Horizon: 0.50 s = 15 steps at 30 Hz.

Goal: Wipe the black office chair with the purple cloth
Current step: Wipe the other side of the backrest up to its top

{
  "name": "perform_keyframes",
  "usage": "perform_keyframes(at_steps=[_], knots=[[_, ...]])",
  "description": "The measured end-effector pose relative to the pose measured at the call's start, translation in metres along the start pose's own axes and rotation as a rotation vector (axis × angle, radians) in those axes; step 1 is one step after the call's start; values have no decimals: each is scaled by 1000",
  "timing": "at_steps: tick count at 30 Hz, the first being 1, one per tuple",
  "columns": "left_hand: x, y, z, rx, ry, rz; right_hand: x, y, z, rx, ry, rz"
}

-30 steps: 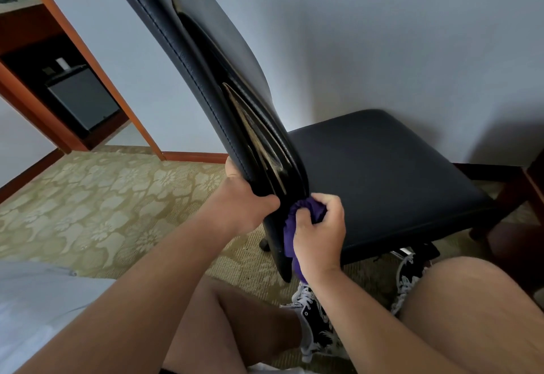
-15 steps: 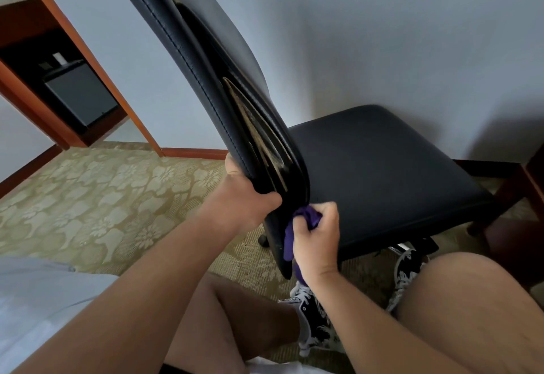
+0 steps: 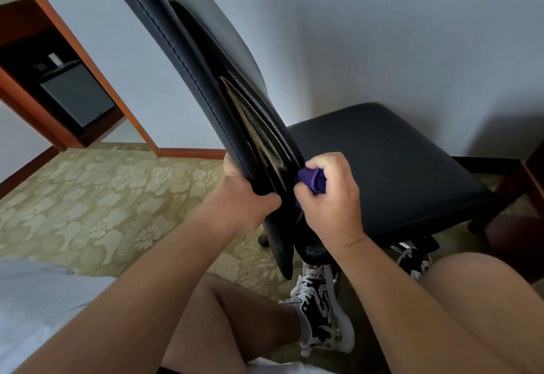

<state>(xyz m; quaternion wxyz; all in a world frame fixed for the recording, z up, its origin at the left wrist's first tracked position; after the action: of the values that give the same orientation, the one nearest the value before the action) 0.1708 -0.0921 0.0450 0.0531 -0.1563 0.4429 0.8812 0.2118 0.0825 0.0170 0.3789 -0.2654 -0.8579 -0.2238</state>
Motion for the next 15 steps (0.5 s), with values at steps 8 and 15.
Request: perform_keyframes(at_steps=[8, 15], knots=[[-2, -4, 0, 15, 14, 2, -65, -28, 30, 219, -565, 155], [-3, 0, -2, -7, 44, -26, -107, -52, 40, 255, -947, 168]])
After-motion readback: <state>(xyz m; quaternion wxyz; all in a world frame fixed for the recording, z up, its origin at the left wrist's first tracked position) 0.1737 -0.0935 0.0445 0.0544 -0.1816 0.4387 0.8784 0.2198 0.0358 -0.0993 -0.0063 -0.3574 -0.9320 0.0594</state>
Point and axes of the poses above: each hand's wrist, its own x-axis towards the middle knuckle, its own y-axis out of the back of the hand, z = x × y, the point moved 6 cm from there along x, towards the middle knuckle, and after that the axes turned 10 degrees about y, right-handed, at the moved point
